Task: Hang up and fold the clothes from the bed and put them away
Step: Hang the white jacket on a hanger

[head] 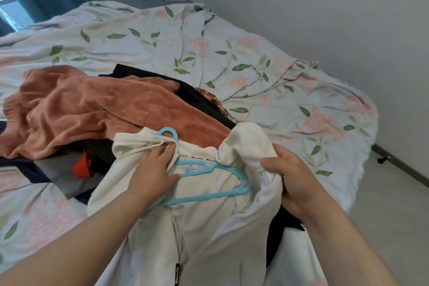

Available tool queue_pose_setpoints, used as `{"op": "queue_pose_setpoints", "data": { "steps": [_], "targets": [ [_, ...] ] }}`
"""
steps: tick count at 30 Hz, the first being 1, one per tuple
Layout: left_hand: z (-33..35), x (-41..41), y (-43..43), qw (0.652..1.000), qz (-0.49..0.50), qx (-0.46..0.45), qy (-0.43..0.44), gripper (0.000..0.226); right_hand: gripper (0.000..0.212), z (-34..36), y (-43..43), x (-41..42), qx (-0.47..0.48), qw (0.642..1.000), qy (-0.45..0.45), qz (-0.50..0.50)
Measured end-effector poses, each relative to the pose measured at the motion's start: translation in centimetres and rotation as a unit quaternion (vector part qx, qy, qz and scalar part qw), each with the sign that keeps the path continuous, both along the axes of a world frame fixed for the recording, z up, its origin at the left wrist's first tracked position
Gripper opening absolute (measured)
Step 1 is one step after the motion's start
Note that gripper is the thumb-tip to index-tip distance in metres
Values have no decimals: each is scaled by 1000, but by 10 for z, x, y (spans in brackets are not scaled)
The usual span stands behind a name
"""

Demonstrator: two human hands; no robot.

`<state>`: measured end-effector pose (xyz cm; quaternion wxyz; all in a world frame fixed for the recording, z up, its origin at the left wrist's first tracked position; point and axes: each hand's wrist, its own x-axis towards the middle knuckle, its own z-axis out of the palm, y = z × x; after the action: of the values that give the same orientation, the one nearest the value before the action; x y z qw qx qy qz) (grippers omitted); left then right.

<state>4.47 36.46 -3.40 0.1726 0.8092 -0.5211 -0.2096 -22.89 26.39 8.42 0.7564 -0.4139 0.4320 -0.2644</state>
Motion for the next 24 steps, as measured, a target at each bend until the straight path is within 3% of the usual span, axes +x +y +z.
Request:
{"op": "queue_pose_setpoints", "data": {
  "steps": [3, 6, 9, 12, 13, 15, 17, 19, 21, 24],
  "targets": [
    [0, 6, -4, 999, -9, 20, 35, 86, 38, -4, 25, 29, 9, 995, 41, 89],
    [4, 17, 0, 988, 2, 12, 155, 67, 17, -24, 44, 55, 11, 960, 151, 234],
    [10, 30, 16, 969, 56, -36, 238, 47, 17, -54, 39, 56, -188, 901, 329, 211],
    [7, 40, 37, 985, 94, -89, 112, 28, 7, -67, 32, 49, -386, 821, 414, 67],
    [3, 43, 45, 987, 112, -90, 66, 21, 21, -71, 31, 49, -414, 796, 440, 49],
    [-3, 45, 56, 985, 155, -63, 34, 23, 51, -82, 29, 51, -390, 779, 487, 62],
    [-10, 46, 60, 984, 172, -31, -15, 35, 64, -88, 27, 60, -306, 797, 507, 119],
    [-16, 48, 58, 985, 160, -19, -54, 56, 65, -95, 25, 67, -278, 794, 506, 191],
    [-20, 52, 52, 990, 133, -25, -24, 68, 63, -99, 25, 73, -309, 774, 497, 241],
    [-27, 64, 45, 997, 71, 19, -16, 68, 48, -105, 30, 80, -359, 743, 482, 294]
  ]
}}
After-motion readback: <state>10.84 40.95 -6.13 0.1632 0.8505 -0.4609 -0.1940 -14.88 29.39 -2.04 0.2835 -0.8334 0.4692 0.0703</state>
